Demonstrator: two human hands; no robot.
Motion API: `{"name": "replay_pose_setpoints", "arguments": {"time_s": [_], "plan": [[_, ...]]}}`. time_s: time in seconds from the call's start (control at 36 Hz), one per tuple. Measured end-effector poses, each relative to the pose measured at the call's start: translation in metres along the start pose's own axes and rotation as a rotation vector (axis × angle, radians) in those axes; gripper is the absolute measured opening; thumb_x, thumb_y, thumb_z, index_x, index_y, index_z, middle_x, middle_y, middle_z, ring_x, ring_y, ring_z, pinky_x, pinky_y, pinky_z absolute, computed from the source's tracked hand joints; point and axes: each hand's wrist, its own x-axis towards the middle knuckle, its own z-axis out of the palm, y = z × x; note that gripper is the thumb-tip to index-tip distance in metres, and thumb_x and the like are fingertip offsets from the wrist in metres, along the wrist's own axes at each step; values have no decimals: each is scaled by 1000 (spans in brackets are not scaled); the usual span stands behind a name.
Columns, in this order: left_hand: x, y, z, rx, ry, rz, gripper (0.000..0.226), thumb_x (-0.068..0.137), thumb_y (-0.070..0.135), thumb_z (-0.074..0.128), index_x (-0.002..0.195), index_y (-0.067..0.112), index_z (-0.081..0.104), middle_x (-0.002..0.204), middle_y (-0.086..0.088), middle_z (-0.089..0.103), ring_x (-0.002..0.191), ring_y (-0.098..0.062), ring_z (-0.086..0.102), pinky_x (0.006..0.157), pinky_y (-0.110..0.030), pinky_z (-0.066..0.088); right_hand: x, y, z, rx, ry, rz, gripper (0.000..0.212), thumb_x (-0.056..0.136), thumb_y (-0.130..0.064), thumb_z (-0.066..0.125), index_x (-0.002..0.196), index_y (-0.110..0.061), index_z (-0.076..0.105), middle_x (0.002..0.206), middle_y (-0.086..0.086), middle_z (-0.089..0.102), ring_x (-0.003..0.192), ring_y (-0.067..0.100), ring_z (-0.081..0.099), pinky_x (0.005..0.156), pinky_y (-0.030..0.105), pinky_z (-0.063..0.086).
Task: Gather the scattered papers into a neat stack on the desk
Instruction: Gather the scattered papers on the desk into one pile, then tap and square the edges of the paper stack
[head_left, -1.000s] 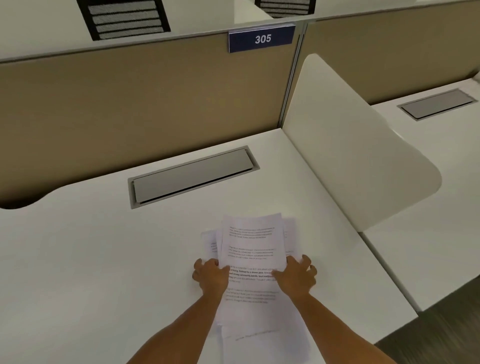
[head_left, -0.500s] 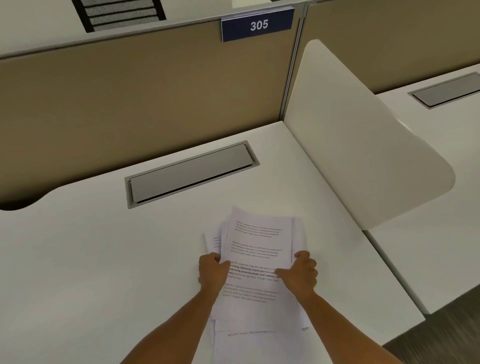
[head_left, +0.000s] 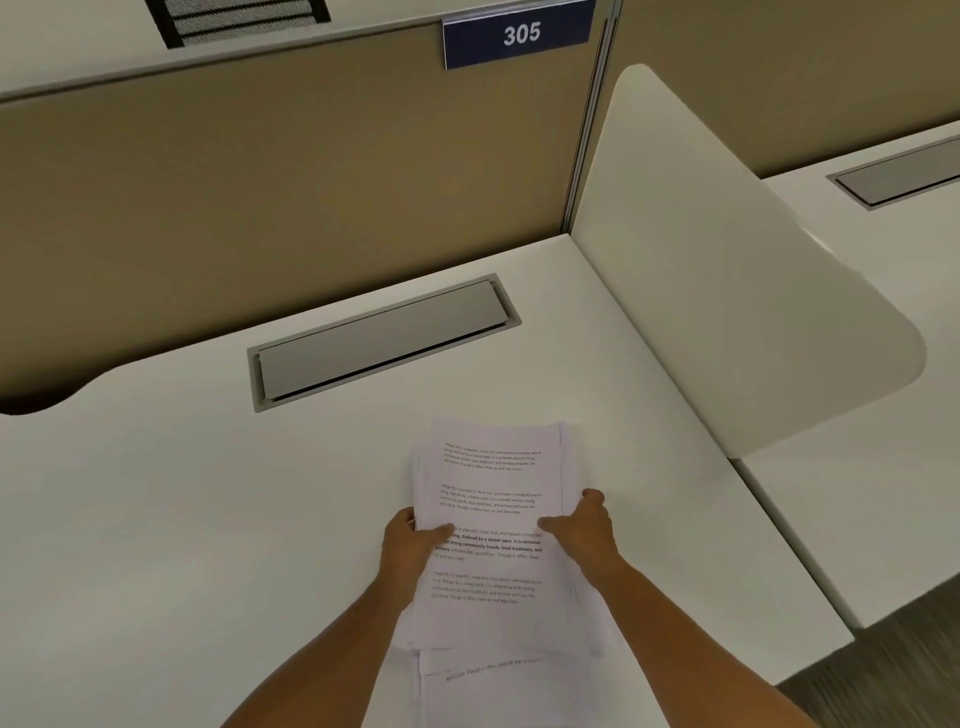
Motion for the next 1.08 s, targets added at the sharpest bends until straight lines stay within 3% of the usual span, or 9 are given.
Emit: {"name": "replay_pose_setpoints", "arguments": {"time_s": [0.17,0.31,0.42,0.53,0.67,0.81,0.89,1.0,1.08], "plan": [[-2,2,-6,-66,-62,-28,50,77,-7,79,123,4,62,115,-20,72,101,-40,71,88,-57,58,4,3,7,69,-106,32,69,74,-14,86,130,0,49,128,16,62,114,31,62,96,43,56],[-8,7,-13,-64,-167,-22,47,79,-10,75,124,3,65,115,-21,73,103,-42,71,92,-60,55,4,6,7,125,-120,-35,37,75,-9,84,106,-16,66,117,11,71,96,23,67,79,31,56],[-12,15,-23,-41,-232,2,48,79,-7,77,124,7,65,117,-17,74,103,-38,72,92,-58,56,4,9,0,194,-153,-48,49,73,-14,87,114,-17,61,116,7,72,100,25,69,86,39,58],[-22,22,-39,-35,-281,40,50,78,-3,80,124,8,65,117,-15,75,104,-37,73,91,-56,57,-2,12,-3,240,-186,-91,64,69,-25,90,121,-17,54,118,2,68,99,17,68,73,32,59],[-39,37,-59,-19,-313,86,56,71,3,85,123,12,65,117,-12,75,103,-36,73,81,-49,61,-15,12,-1,406,-294,-169,85,63,-29,94,133,-19,47,125,3,68,111,28,68,96,54,56],[-57,51,-83,33,-267,194,65,61,18,92,121,14,67,116,-10,76,101,-34,74,84,-52,61,-38,2,0,492,-409,-311,54,71,-24,90,120,-20,68,119,6,75,104,25,74,79,37,63],[-71,57,-99,57,-223,287,56,63,23,91,115,21,70,112,-6,77,96,-32,76,76,-48,63,-56,-8,7,509,-401,-378,41,74,-22,87,113,-22,73,114,3,77,100,23,76,71,27,62],[-91,59,-123,61,-130,416,42,69,21,90,105,30,72,106,1,79,90,-25,77,67,-36,64,-77,-20,26,507,-368,-442,44,78,-18,85,119,-14,71,114,4,77,104,24,75,82,36,63],[-106,54,-147,44,-60,487,32,74,18,86,100,31,74,101,4,80,84,-19,78,63,-28,62,-99,-30,43,500,-359,-487,39,78,-17,84,115,-14,72,111,4,78,101,24,76,80,36,64]]}}
